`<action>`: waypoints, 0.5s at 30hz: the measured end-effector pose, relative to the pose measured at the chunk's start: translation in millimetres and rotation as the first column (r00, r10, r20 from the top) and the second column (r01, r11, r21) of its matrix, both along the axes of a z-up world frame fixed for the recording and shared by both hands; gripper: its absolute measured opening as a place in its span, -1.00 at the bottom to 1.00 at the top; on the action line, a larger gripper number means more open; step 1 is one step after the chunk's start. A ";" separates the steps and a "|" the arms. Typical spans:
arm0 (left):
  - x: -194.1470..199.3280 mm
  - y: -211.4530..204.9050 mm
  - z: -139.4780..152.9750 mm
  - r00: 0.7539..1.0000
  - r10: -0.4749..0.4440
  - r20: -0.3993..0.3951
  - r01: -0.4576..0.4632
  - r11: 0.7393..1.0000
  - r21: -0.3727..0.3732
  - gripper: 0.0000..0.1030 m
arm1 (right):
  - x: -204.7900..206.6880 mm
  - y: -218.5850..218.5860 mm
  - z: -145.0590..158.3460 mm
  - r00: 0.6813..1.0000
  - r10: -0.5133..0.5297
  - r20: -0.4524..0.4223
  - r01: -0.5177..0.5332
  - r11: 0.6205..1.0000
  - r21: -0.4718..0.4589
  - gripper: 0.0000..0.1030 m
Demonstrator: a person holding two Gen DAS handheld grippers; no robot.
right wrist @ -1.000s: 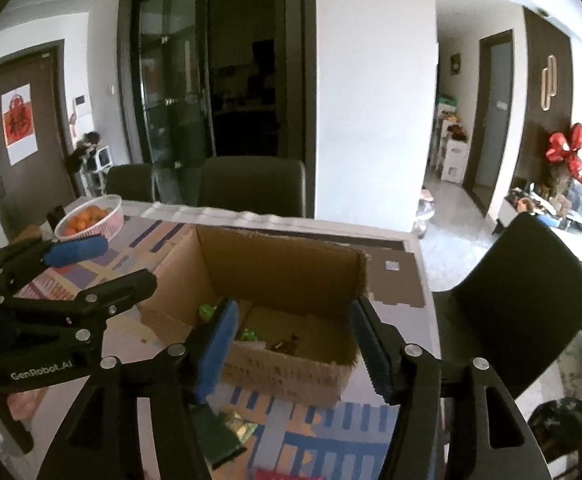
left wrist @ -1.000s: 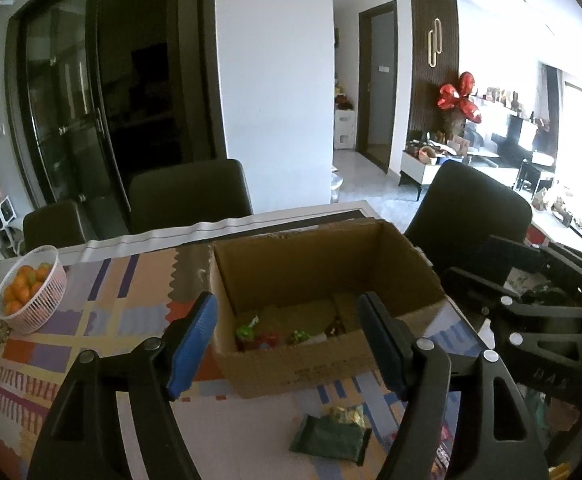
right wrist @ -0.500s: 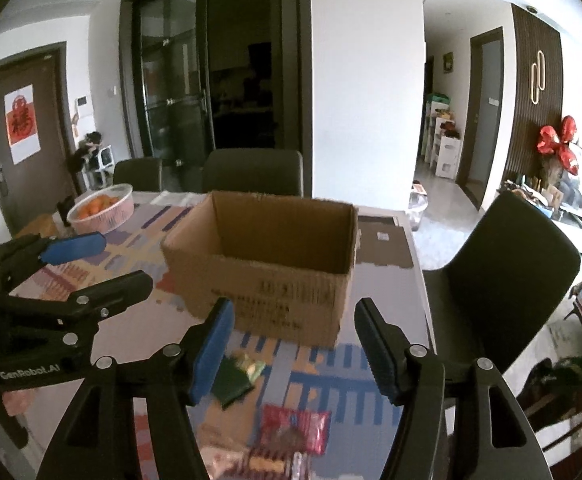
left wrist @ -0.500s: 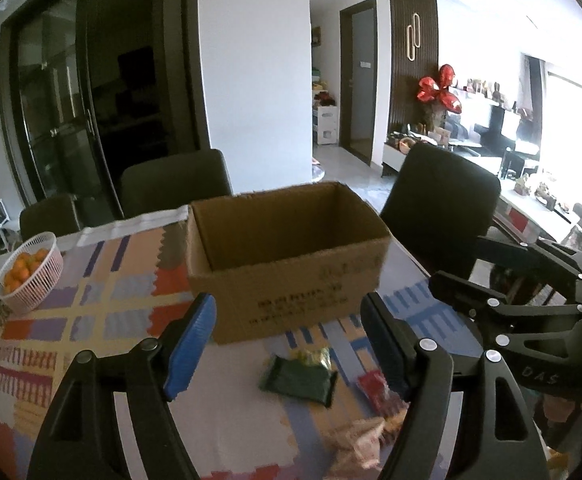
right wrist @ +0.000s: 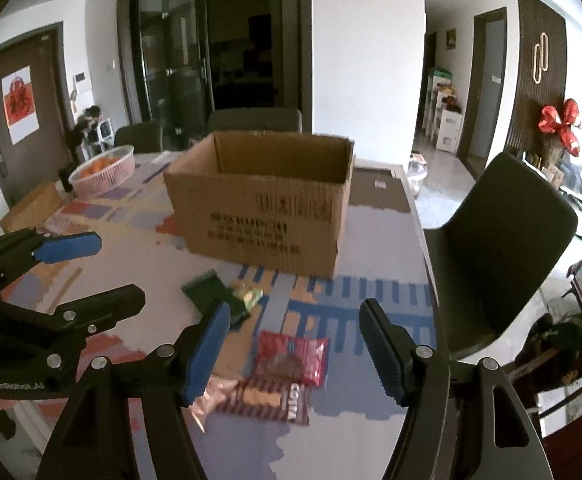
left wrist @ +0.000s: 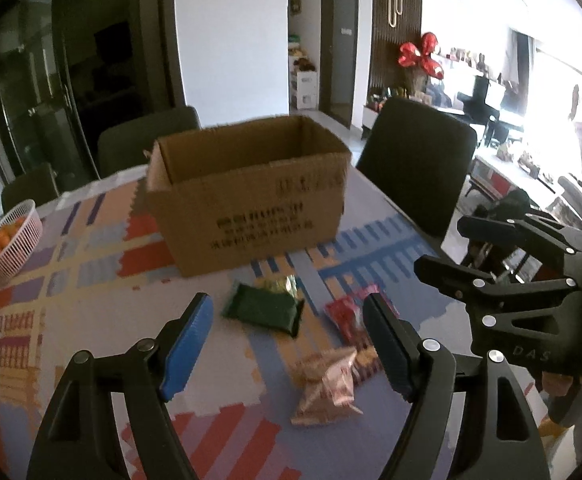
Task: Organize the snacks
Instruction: 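Move both tools back from the box toward the remaining snacks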
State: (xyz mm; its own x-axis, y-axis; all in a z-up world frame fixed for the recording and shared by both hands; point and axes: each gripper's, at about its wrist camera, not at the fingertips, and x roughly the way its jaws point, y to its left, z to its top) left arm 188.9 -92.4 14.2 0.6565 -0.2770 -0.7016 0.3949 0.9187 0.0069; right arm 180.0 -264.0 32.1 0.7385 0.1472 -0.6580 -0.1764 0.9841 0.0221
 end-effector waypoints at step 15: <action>-2.1 -9.7 -67.4 0.980 -0.040 -0.194 0.041 0.999 0.002 0.49 | -12.2 -5.5 -57.8 0.987 -0.004 -0.159 0.003 1.000 -0.010 0.32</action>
State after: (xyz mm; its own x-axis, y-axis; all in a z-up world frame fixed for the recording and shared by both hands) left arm 186.8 -102.1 -53.2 0.4965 -0.2960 -0.8160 0.4260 0.9021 -0.0681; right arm 167.9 -269.4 -25.7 0.6251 0.1379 -0.7683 -0.1679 0.9850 0.0401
